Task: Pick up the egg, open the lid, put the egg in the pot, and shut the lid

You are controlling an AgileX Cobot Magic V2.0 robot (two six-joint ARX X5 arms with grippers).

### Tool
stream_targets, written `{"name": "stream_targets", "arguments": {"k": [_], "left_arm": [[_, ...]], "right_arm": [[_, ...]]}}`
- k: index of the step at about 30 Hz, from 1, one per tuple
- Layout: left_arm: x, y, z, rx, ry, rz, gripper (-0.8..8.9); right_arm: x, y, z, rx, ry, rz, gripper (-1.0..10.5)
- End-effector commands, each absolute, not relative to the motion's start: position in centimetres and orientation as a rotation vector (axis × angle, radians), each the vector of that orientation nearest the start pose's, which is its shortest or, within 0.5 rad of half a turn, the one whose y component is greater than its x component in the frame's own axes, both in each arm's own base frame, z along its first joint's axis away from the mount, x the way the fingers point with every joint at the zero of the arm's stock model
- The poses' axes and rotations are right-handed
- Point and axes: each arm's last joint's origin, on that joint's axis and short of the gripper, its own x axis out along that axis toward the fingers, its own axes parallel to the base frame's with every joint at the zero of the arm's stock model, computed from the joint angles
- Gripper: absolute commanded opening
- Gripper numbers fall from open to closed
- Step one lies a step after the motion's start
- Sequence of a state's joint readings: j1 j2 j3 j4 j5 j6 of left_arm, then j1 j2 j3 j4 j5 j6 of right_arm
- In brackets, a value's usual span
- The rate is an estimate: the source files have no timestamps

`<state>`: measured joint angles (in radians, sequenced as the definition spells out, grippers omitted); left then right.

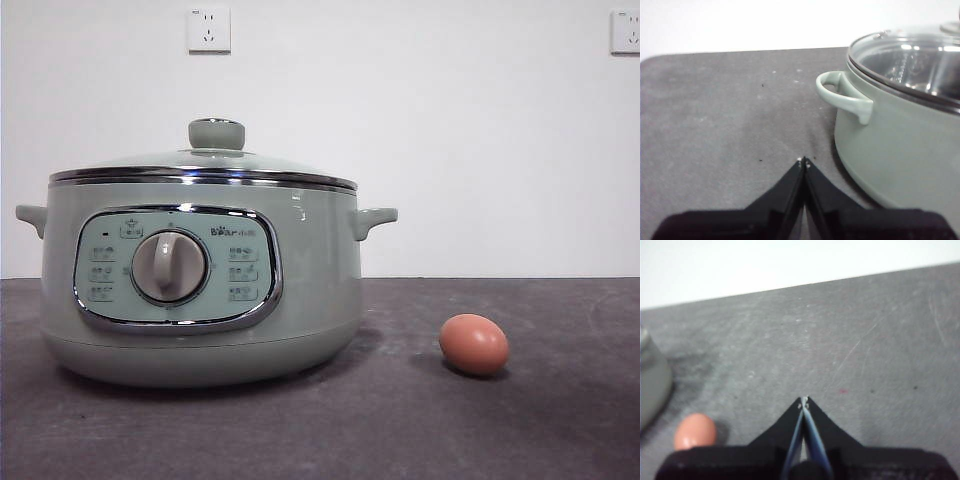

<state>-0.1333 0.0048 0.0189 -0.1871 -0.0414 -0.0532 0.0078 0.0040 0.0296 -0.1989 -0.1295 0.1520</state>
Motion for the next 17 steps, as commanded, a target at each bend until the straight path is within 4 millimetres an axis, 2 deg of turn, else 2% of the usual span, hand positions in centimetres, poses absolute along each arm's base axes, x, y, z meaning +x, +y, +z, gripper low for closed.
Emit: {"name": "stream_targets", "arguments": {"k": [1,5,10,17], "left_arm": [[9.5,-1.1,14.8,-0.202,0.196,-0.071,-0.03],[9.5,-1.2,14.8,-0.305,0.202,-0.08,-0.03],[9.5,-1.2,15.0,-0.328,0.194,-0.093,-0.04],[8.9,-1.4,17.3,-0.337,0.162,-0.194,-0.06]], "right_arm": [[9.5,0.4,15.0,0.394,0.206,0.099,0.0],[9.5,0.5,15.0,0.498,0.211,0.091,0.0],[9.5,0.5,15.2,0.561,0.207,0.089,0.0],[9.2,0.7,17.1,0.552,0.18,0.189,0.0]]}}
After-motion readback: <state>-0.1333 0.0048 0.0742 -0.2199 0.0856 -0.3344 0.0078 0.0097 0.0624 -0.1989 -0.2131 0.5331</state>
